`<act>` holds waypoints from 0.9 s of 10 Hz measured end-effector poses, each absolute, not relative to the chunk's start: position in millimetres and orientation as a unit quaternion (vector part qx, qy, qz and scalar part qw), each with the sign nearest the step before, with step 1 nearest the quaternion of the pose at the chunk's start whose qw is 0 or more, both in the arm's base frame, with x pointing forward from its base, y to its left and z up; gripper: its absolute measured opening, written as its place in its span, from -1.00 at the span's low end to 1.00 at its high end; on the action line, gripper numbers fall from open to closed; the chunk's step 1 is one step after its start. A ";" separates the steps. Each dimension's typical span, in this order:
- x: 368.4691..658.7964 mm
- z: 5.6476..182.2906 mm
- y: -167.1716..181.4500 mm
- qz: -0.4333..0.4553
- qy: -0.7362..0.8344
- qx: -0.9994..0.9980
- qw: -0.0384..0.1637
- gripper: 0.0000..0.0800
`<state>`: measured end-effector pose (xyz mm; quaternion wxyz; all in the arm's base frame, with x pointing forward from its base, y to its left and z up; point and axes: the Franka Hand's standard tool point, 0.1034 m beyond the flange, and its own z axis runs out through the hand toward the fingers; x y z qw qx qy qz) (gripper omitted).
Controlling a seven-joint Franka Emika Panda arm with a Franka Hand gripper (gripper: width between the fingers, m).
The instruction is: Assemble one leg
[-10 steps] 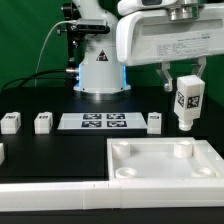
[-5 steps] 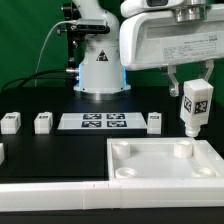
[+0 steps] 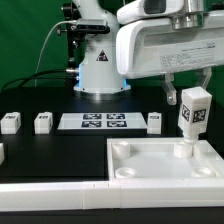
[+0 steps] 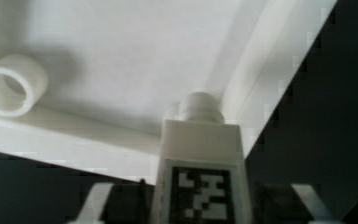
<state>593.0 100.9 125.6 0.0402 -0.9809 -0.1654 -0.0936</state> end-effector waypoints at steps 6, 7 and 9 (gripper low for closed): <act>614.2 111.5 100.3 -0.099 -0.179 -0.978 0.043 -0.27; 614.0 111.1 100.3 -0.098 -0.179 -0.978 0.043 -0.27; 613.7 110.6 100.4 -0.098 -0.179 -0.978 0.043 -0.27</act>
Offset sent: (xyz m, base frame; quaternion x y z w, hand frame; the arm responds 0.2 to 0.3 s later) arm 0.0241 0.0019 -0.0098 0.0142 0.0079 -0.0190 0.9997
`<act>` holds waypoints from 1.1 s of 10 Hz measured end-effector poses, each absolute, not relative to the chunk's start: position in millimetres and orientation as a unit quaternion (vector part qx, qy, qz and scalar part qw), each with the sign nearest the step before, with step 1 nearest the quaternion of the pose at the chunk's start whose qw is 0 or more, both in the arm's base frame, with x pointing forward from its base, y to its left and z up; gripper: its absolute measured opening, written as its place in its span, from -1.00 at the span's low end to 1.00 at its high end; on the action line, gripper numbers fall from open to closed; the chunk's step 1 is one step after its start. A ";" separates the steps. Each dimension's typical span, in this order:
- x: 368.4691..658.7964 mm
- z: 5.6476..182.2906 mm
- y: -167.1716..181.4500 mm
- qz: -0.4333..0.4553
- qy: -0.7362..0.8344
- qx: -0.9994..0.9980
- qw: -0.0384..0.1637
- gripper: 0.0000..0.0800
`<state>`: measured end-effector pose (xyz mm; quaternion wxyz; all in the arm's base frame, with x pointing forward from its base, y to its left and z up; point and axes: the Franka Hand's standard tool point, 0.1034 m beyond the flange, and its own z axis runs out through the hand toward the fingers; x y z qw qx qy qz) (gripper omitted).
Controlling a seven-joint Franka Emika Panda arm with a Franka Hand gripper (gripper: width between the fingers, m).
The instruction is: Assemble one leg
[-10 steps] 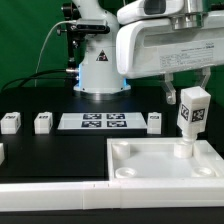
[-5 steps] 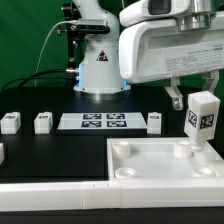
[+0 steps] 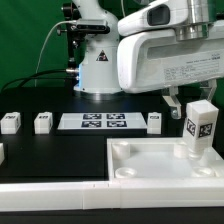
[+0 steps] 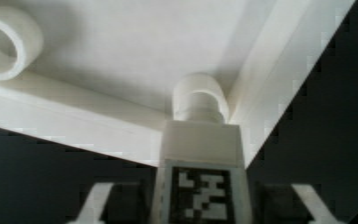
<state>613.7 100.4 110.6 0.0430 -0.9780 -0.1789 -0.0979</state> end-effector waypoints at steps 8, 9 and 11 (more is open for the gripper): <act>619.8 97.1 105.2 -0.095 -0.166 -0.980 0.052 -0.27; 619.6 94.3 107.9 -0.096 -0.167 -0.980 0.052 -0.27; 620.4 92.9 109.1 -0.099 -0.168 -0.979 0.052 -0.27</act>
Offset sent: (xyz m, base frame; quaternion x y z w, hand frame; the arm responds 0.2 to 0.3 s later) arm 0.0177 0.0026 -0.0001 0.0026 0.0053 0.0330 0.9994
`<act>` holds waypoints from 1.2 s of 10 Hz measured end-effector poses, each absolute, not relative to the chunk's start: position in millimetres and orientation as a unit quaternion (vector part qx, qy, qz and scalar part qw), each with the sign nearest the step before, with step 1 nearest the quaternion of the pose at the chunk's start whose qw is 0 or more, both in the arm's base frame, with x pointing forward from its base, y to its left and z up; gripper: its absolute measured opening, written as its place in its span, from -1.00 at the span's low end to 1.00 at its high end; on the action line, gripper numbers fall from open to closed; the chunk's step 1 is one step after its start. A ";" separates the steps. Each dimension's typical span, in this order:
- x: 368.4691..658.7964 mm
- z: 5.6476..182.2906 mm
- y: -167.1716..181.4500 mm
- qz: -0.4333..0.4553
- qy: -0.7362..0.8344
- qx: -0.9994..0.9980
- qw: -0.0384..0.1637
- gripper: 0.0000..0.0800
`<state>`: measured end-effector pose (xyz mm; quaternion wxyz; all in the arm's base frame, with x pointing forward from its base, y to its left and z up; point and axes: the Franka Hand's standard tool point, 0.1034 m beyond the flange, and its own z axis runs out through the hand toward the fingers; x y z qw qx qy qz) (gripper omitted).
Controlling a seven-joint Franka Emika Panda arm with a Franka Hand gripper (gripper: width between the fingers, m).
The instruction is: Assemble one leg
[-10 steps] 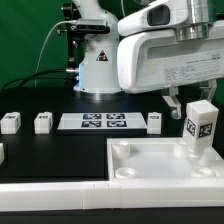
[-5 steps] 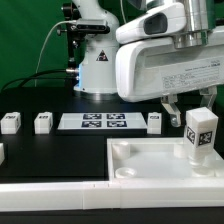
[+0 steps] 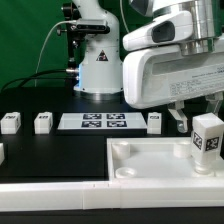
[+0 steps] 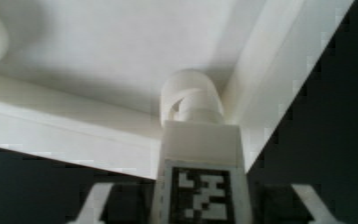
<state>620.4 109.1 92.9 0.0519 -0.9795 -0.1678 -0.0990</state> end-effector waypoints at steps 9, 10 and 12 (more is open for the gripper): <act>622.1 84.9 107.9 -0.133 -0.165 -0.976 0.047 -0.27; 622.0 84.8 108.0 -0.145 -0.164 -0.975 0.046 -0.27; 620.7 84.3 108.8 -0.173 -0.163 -0.970 0.042 -0.27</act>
Offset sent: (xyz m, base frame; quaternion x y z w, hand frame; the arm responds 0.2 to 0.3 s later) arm -0.0020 -0.0028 -0.0056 -0.0065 0.0102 -0.0040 0.9999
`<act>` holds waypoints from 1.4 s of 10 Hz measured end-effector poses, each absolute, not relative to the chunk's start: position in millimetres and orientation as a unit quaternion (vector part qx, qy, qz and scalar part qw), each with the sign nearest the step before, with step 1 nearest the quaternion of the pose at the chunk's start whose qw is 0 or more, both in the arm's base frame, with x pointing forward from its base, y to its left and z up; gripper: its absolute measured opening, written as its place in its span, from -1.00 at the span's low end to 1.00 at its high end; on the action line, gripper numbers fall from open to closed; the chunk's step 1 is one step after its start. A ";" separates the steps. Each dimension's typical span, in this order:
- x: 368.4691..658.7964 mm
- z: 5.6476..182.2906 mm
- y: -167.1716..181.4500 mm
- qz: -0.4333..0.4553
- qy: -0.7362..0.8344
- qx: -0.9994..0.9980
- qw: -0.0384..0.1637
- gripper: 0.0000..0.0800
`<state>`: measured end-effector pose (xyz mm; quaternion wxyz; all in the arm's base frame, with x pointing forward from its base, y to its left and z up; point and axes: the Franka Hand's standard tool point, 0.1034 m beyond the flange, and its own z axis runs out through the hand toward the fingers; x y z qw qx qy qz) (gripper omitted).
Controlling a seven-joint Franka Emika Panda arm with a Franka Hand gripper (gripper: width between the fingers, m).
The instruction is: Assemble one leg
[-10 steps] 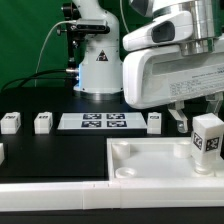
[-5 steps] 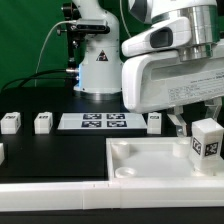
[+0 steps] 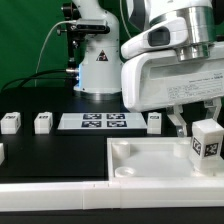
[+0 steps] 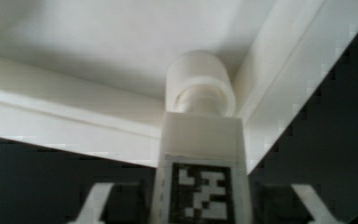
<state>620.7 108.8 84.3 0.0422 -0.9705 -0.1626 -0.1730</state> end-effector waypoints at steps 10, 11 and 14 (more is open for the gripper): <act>612.2 79.3 107.5 -0.176 -0.163 -0.970 0.040 0.59; 612.4 79.7 107.4 -0.176 -0.163 -0.970 0.040 0.62; 613.4 91.4 105.3 -0.154 -0.166 -0.973 0.042 0.62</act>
Offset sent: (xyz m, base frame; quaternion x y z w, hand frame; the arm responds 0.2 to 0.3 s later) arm -0.0127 -0.0048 -0.0004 -0.0185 0.0011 -0.0051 0.9998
